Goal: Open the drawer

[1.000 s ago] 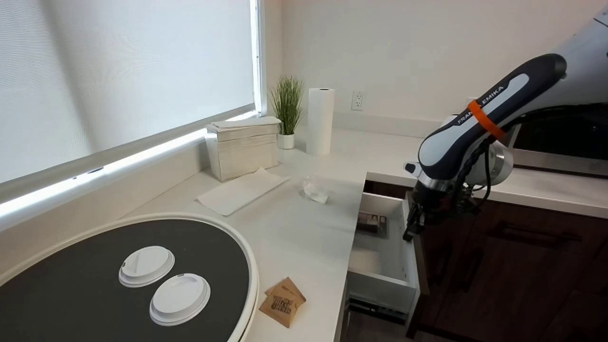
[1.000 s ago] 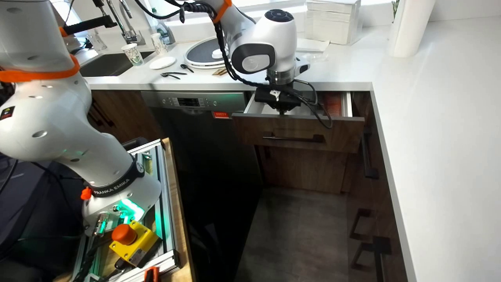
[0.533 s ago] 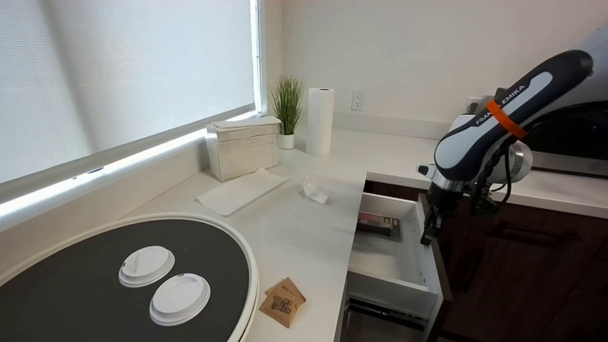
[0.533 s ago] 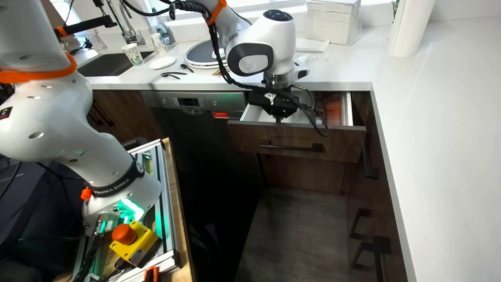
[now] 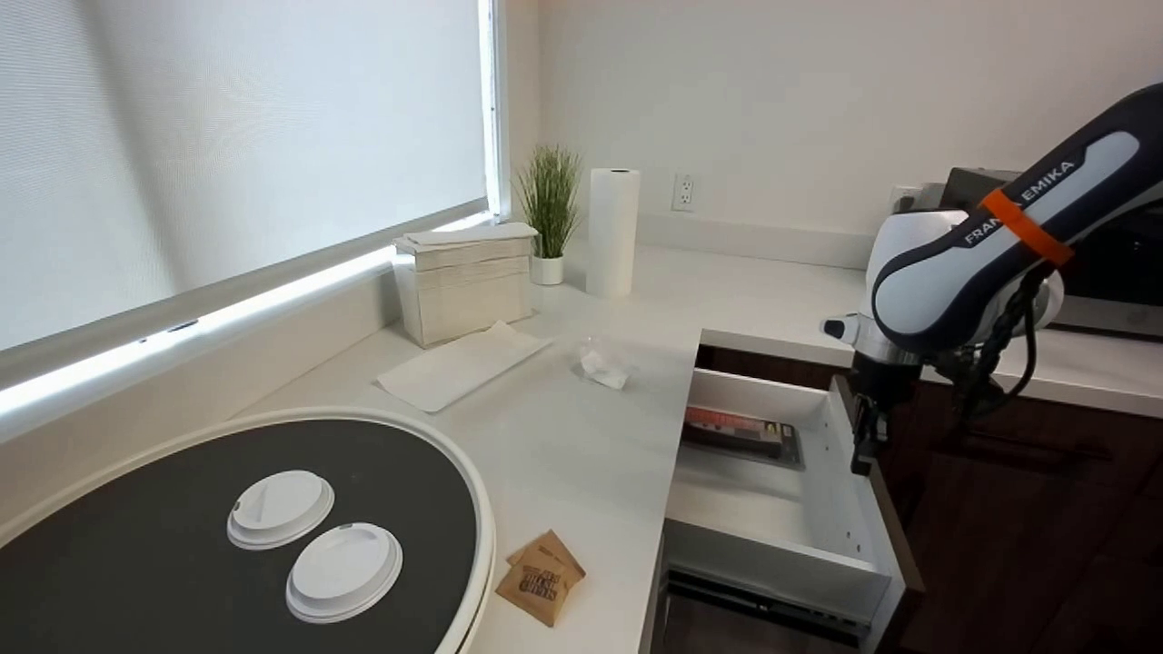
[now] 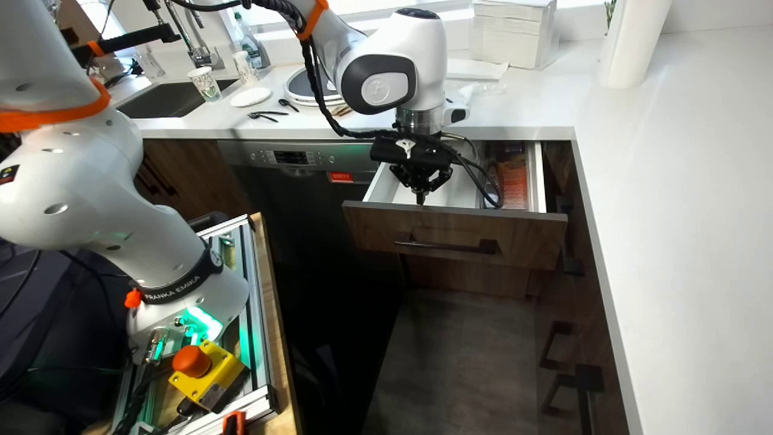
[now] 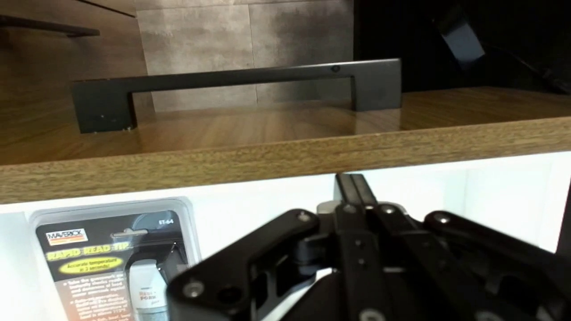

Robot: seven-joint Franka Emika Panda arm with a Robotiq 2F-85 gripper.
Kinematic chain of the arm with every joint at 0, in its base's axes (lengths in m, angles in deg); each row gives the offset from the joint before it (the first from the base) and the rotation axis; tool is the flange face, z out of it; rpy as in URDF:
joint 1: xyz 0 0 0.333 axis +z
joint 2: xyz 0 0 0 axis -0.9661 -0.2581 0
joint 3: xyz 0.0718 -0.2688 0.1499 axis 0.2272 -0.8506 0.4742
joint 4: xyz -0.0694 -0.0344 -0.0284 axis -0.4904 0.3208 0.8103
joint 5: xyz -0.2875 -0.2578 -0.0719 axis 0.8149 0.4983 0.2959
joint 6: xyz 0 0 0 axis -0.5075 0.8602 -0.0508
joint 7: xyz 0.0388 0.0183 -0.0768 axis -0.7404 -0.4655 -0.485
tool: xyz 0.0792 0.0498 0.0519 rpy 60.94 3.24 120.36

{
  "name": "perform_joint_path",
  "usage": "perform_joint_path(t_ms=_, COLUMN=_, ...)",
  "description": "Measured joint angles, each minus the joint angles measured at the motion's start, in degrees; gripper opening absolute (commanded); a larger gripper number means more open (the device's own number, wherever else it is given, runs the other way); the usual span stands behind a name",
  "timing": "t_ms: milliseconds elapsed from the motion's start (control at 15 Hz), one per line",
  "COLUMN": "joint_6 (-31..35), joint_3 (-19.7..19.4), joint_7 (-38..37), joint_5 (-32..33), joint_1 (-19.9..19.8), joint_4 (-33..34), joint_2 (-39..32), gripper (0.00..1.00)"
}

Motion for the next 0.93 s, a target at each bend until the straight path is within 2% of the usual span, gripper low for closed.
perform_joint_path(t_ms=200, joint_6=-1.2, joint_3=-0.3, joint_7=0.8, joint_5=0.1, joint_1=-0.3, joint_4=-1.7, joint_2=2.1, gripper=0.0)
perform_joint_path(t_ms=467, joint_6=-0.7, joint_3=1.6, joint_7=8.2, joint_5=-14.0, joint_1=-0.4, joint_4=-2.4, joint_2=7.3, gripper=0.0)
perform_joint_path(t_ms=533, joint_6=-0.7, joint_3=1.9, joint_7=8.6, joint_5=-15.9, joint_1=0.0, joint_4=-2.4, joint_2=9.6, gripper=0.0)
perform_joint_path(t_ms=600, joint_6=-1.0, joint_3=2.0, joint_7=8.2, joint_5=-16.2, joint_1=0.6, joint_4=-2.3, joint_2=12.1, gripper=0.26)
perform_joint_path(t_ms=667, joint_6=-1.9, joint_3=2.0, joint_7=7.4, joint_5=-15.8, joint_1=1.3, joint_4=-2.3, joint_2=14.6, gripper=0.27)
perform_joint_path(t_ms=933, joint_6=-8.9, joint_3=1.9, joint_7=2.2, joint_5=-10.2, joint_1=3.5, joint_4=-0.4, joint_2=22.8, gripper=0.55)
